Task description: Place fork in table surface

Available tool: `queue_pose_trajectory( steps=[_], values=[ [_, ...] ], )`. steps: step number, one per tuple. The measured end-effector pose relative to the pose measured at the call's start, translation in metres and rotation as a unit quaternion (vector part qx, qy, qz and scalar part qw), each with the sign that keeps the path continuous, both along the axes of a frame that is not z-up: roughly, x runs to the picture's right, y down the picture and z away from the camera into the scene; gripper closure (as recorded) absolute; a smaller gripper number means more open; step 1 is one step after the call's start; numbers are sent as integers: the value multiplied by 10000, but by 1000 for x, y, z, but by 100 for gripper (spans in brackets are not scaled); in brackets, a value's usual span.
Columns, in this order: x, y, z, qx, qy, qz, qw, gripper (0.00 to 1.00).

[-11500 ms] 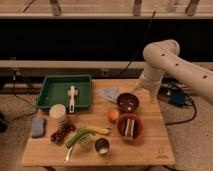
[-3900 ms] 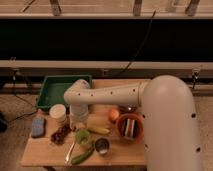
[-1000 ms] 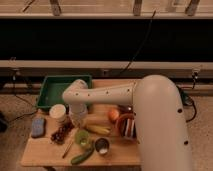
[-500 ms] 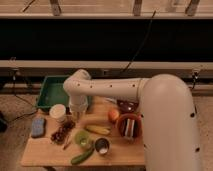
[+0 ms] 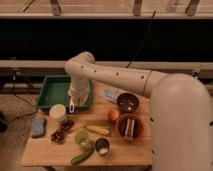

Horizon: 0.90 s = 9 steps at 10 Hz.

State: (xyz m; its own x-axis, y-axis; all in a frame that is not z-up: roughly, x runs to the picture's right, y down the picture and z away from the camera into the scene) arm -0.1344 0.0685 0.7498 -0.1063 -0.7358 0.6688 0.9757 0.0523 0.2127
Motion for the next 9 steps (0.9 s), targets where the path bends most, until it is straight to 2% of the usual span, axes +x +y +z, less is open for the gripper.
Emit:
queue_pose_trajectory(
  steps=[4, 9],
  values=[
    [20, -41, -23, 132, -174, 18, 9998, 98],
    [46, -64, -27, 221, -230, -17, 9995, 98]
  ],
)
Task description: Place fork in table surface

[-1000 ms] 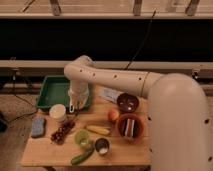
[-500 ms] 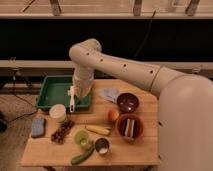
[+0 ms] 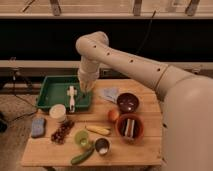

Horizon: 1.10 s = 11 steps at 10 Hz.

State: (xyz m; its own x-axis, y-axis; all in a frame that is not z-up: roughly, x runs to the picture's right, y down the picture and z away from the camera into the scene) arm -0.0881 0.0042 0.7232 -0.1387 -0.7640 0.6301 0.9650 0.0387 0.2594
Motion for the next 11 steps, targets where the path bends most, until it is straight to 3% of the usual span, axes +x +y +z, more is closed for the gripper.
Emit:
queue_pose_trajectory(
  steps=[4, 7, 11],
  values=[
    [26, -5, -2, 3, -41, -152, 9999, 98],
    [52, 12, -3, -228, -64, -271, 9994, 98],
    [50, 51, 3, -534, -96, -432, 9976, 98]
  ],
)
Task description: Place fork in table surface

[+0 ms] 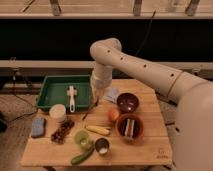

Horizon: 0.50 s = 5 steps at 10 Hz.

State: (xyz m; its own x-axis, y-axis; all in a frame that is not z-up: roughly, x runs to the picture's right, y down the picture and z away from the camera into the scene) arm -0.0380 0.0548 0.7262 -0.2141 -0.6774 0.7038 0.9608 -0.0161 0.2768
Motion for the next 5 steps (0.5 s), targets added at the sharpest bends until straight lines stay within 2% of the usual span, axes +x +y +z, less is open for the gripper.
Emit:
queue_pose_trajectory(
  steps=[5],
  values=[
    [-22, 31, 25, -192, 60, 58, 9998, 98]
  ],
)
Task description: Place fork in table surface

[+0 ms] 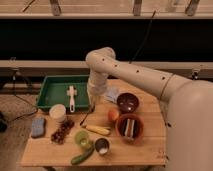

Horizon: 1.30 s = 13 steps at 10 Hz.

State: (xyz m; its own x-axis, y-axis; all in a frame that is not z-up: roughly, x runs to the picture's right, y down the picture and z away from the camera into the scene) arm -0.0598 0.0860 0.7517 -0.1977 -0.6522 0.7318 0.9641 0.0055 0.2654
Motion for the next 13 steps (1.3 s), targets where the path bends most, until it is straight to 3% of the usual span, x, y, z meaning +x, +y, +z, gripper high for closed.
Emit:
queue_pose_trajectory(
  steps=[3, 5, 10, 13],
  values=[
    [-17, 23, 23, -56, 126, 85, 9999, 94],
    [-19, 27, 35, 83, 354, 310, 9989, 72],
    [-9, 22, 55, 432, 767, 542, 9946, 25],
    [0, 9, 62, 546, 908, 662, 9922, 20]
  ],
)
